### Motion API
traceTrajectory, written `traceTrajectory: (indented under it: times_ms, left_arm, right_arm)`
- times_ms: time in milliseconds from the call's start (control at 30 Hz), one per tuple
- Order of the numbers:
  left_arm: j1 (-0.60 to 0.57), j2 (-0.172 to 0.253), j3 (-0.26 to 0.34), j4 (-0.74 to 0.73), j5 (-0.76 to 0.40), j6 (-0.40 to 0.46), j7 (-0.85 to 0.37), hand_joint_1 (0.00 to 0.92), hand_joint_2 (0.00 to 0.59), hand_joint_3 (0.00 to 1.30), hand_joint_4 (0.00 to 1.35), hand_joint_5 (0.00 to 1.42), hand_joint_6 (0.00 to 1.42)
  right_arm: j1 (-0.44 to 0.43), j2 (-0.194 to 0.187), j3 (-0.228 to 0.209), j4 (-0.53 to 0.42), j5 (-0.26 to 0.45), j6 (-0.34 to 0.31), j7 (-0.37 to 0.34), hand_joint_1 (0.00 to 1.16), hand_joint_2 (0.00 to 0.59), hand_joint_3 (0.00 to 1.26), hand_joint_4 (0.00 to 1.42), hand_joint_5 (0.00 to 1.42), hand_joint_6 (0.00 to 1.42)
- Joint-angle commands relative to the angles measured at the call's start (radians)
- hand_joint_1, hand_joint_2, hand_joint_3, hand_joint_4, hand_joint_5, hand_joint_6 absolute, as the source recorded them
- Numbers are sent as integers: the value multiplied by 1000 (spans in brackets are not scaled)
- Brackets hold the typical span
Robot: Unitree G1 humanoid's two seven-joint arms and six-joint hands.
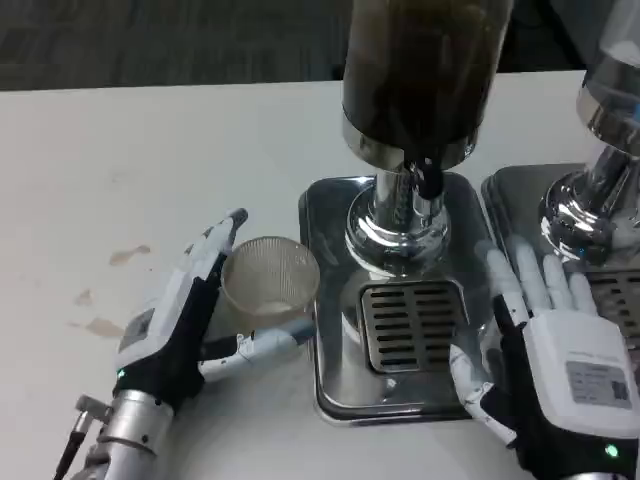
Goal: Grasp the cup under the faucet to collect the drink, then remove the cup.
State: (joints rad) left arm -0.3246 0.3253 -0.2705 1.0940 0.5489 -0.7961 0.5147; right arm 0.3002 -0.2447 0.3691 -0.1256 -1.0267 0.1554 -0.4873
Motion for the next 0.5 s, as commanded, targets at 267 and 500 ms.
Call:
traceTrajectory:
  times_ms: [267,500]
  left_arm:
    - [-21,-23,-16,40,-4,-3,4,430,34,7,0,111,80]
    - [-13,-22,-9,41,-7,-9,46,517,51,211,261,417,417]
  right_arm:
    - [15,9,1,-27,-9,12,7,290,540,83,0,0,0]
    - [16,8,0,-28,-6,11,9,289,538,83,0,0,0]
